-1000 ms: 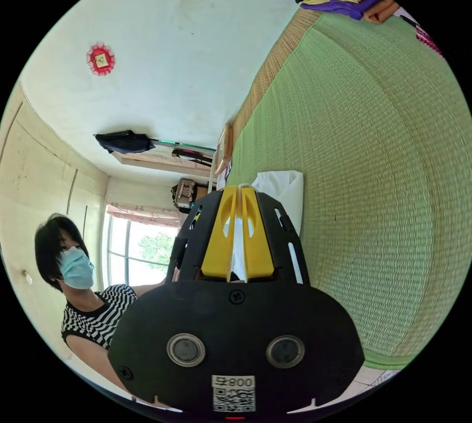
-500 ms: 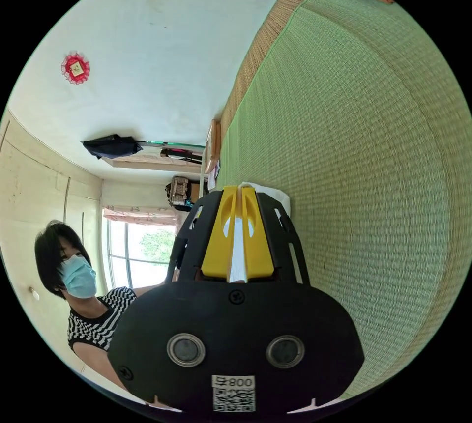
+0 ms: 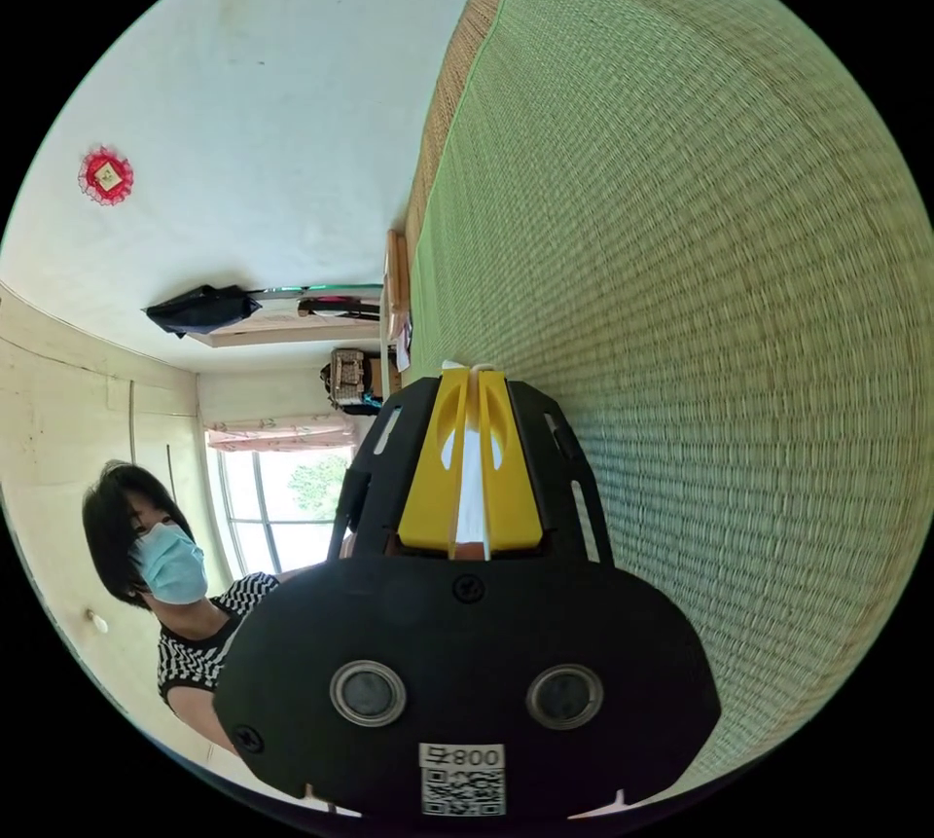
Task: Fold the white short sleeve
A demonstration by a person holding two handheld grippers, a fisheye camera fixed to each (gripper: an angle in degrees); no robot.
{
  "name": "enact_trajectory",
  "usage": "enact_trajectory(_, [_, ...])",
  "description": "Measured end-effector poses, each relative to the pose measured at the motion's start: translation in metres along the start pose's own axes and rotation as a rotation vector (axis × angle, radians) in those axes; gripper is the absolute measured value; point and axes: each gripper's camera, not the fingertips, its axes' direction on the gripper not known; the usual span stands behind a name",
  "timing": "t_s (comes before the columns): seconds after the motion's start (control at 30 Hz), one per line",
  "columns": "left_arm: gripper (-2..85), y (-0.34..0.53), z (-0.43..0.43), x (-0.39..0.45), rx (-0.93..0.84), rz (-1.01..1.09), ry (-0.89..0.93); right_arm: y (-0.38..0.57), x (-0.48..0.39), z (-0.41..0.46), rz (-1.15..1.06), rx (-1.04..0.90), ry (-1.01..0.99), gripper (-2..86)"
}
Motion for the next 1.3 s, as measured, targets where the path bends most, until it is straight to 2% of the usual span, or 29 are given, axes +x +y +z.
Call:
enact_trajectory(0.2, [0.6, -0.019, -0.005, 0.023, 0.081, -0.004, 0.023, 0.007, -0.002, 0.006, 0.01, 0.008, -0.018, 1.5])
enact_trajectory(0.4, [0.3, -0.031, 0.014, 0.082, 0.022, 0.086, 0.01, 0.015, -0.025, 0.01, -0.01, 0.03, -0.022, 1.2])
enact_trajectory(0.57, [0.1, -0.013, 0.088, 0.169, -0.244, 0.252, -0.158, 0.032, -0.047, -0.006, -0.025, 0.119, -0.003, 0.4])
enact_trajectory(0.67, [0.1, -0.006, 0.134, 0.215, -0.379, 0.374, -0.293, 0.047, -0.088, -0.001, -0.096, 0.132, 0.082, 0.2])
enact_trajectory(0.87, [0.2, -0.002, 0.211, 0.289, -0.546, 0.579, -0.614, 0.072, -0.206, 0.119, -0.351, -0.113, 0.346, 0.1])
enact_trajectory(0.97, [0.2, -0.001, 0.232, 0.317, -0.559, 0.648, -0.739, 0.077, -0.247, 0.182, -0.45, -0.189, 0.504, 0.1])
enact_trajectory(1.3, [0.1, -0.017, 0.259, 0.388, -0.529, 0.751, -0.857, 0.078, -0.312, 0.275, -0.556, -0.276, 0.724, 0.0])
